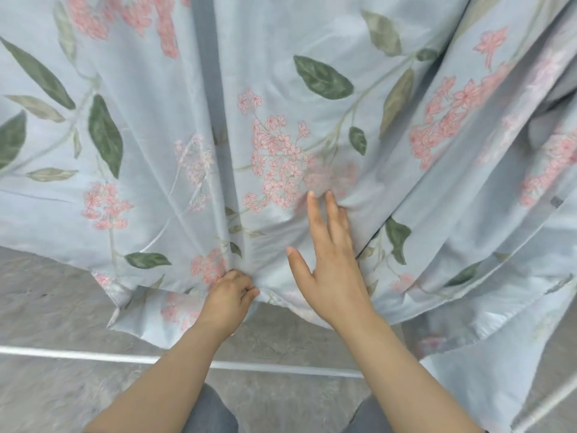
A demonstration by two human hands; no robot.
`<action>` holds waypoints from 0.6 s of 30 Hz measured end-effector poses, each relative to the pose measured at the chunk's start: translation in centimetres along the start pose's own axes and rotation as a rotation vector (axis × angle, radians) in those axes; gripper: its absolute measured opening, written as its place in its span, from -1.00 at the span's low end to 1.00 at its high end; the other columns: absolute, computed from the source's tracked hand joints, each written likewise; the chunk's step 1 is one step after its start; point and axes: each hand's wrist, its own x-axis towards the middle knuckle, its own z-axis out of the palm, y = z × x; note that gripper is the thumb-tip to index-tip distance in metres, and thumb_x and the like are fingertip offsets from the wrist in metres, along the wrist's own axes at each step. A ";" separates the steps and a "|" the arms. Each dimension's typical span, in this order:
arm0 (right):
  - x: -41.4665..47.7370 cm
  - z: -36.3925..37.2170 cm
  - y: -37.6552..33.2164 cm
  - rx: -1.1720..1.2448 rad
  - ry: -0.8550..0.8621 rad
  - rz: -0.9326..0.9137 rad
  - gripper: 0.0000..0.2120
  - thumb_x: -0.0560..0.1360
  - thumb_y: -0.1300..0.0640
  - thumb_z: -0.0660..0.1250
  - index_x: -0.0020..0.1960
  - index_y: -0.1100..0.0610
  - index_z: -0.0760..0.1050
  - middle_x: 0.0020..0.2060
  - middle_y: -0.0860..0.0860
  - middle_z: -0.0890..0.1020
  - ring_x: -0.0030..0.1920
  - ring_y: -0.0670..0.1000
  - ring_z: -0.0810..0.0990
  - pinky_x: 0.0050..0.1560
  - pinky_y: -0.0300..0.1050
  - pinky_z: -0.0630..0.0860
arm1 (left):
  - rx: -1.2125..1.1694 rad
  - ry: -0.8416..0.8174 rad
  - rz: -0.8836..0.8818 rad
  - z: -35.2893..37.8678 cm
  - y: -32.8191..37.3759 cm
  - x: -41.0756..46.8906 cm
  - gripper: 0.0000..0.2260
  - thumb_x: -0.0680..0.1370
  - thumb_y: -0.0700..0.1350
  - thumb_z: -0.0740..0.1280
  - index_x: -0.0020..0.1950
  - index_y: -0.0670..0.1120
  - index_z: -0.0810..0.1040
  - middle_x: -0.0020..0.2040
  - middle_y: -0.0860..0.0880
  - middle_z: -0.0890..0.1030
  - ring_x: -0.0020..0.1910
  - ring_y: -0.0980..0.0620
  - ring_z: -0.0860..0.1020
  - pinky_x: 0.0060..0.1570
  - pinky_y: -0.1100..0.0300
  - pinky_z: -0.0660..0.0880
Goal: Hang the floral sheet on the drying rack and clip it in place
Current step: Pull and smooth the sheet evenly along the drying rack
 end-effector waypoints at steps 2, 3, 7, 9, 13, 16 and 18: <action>1.1 0.0 0.2 -0.017 -0.036 0.028 -0.25 0.58 -0.05 0.19 0.55 -0.19 -0.26 0.55 -0.11 -0.28 0.56 0.10 -0.25 0.54 0.13 -0.03 | -0.017 -0.005 -0.003 0.0 0.4 -0.1 -0.82 0.54 -0.18 0.35 -0.26 -0.06 0.46 -0.15 -0.03 0.47 -0.14 -0.03 0.47 -0.10 0.16 0.38; 1.5 0.0 0.4 -0.016 -0.044 0.037 -0.25 0.58 -0.05 0.20 0.55 -0.18 -0.26 0.55 -0.10 -0.29 0.55 0.12 -0.26 0.54 0.17 -0.03 | -0.019 -0.005 -0.008 0.0 0.6 -0.2 -0.81 0.54 -0.18 0.35 -0.26 -0.05 0.45 -0.14 -0.03 0.48 -0.13 -0.03 0.47 -0.11 0.19 0.36; 2.6 0.3 1.6 0.023 -0.057 0.068 -0.26 0.58 -0.05 0.20 0.55 -0.19 -0.24 0.55 -0.10 -0.26 0.55 0.09 -0.25 0.54 0.16 -0.02 | 0.006 0.005 0.002 0.1 0.8 0.3 -0.81 0.54 -0.16 0.34 -0.26 -0.08 0.46 -0.14 -0.04 0.48 -0.15 -0.03 0.47 -0.14 0.19 0.35; 3.3 0.9 2.6 0.023 -0.038 0.058 -0.27 0.59 -0.04 0.21 0.55 -0.16 -0.21 0.56 -0.10 -0.24 0.56 0.06 -0.25 0.54 0.12 -0.03 | 0.031 0.022 0.034 0.3 0.7 1.3 -0.83 0.53 -0.17 0.36 -0.25 -0.15 0.51 -0.16 -0.06 0.50 -0.16 -0.06 0.49 -0.12 0.13 0.40; 4.6 2.9 5.4 0.034 -0.050 0.083 -0.28 0.58 -0.03 0.24 0.57 -0.09 -0.12 0.57 -0.05 -0.19 0.56 0.02 -0.22 0.54 0.08 0.02 | 0.055 0.078 0.104 0.8 -0.3 4.1 -0.84 0.51 -0.20 0.38 -0.26 -0.17 0.52 -0.19 -0.07 0.51 -0.18 -0.08 0.49 -0.12 0.11 0.41; 4.7 4.5 7.3 -0.006 -0.146 0.132 -0.27 0.56 -0.08 0.26 0.57 -0.07 -0.08 0.57 -0.03 -0.17 0.56 0.01 -0.19 0.54 0.06 0.04 | 0.049 0.131 0.116 1.3 -1.1 6.0 -0.86 0.50 -0.22 0.39 -0.24 -0.18 0.53 -0.19 -0.08 0.53 -0.16 -0.08 0.48 -0.09 0.09 0.41; 4.7 5.1 8.2 -0.060 -0.172 0.145 -0.28 0.56 -0.09 0.25 0.58 -0.07 -0.07 0.57 -0.03 -0.17 0.57 0.03 -0.18 0.53 0.07 0.05 | 0.039 0.134 0.120 1.9 -1.4 6.7 -0.89 0.50 -0.22 0.39 -0.22 -0.17 0.54 -0.17 -0.06 0.53 -0.15 -0.09 0.48 -0.09 0.09 0.40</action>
